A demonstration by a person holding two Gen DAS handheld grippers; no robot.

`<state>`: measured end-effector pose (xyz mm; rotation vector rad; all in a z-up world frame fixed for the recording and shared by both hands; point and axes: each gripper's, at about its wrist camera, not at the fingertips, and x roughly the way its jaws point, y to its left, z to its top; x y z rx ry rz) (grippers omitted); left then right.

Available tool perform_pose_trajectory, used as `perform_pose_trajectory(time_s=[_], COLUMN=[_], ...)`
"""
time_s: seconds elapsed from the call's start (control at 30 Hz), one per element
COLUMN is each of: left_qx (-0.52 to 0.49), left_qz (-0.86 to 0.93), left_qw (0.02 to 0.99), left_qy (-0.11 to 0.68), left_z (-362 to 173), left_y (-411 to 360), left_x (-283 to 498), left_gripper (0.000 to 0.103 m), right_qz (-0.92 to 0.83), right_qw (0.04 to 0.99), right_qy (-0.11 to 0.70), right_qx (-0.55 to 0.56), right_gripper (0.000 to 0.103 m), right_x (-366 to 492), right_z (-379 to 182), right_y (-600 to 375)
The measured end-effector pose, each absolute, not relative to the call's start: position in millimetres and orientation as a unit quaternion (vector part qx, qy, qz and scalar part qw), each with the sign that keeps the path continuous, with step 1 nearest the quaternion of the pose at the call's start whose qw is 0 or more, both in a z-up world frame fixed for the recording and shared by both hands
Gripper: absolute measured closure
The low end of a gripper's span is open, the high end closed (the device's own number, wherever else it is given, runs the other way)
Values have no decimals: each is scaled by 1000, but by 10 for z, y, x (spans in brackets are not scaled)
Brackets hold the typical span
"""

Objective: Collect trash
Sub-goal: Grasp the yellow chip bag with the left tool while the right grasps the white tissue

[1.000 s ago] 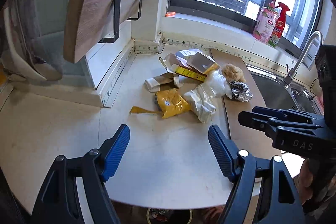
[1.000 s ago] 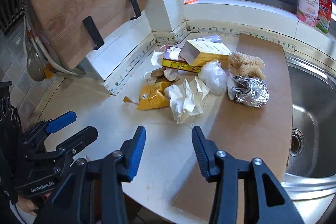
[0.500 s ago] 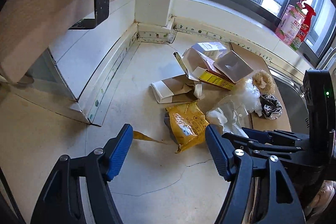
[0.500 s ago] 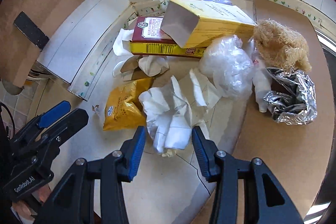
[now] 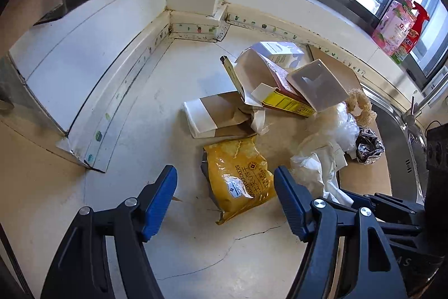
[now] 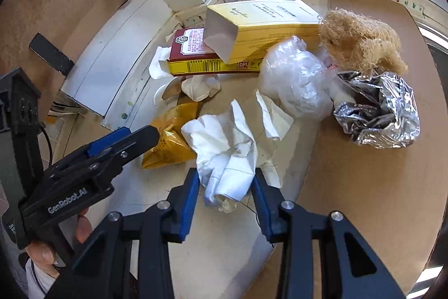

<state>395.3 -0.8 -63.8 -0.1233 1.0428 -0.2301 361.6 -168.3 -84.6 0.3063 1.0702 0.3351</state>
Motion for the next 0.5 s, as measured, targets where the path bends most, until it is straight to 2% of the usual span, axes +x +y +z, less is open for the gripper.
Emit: perform_pose_trajectory(time_s=[0.3, 0.33, 0.37, 0.5], left_qx=[-61, -67, -75, -86], left_qz=[-91, -95, -103, -115], left_qw=[842, 840, 837, 839], left_qy=[528, 530, 533, 524], left_z=[-843, -869, -887, -864], left_y=[-187, -193, -192, -188], left_x=[4119, 4122, 4124, 4057], left_gripper=[35, 41, 60, 71], right_qz=[161, 164, 166, 172], right_qw=[830, 829, 828, 829], right_qy=[507, 507, 506, 503], right_qx=[169, 172, 174, 174], right_gripper=[65, 66, 66, 66], right_x=[3569, 3558, 3544, 3461], right_z=[-947, -942, -934, -893], right_y=[-1713, -1715, -1714, -1736])
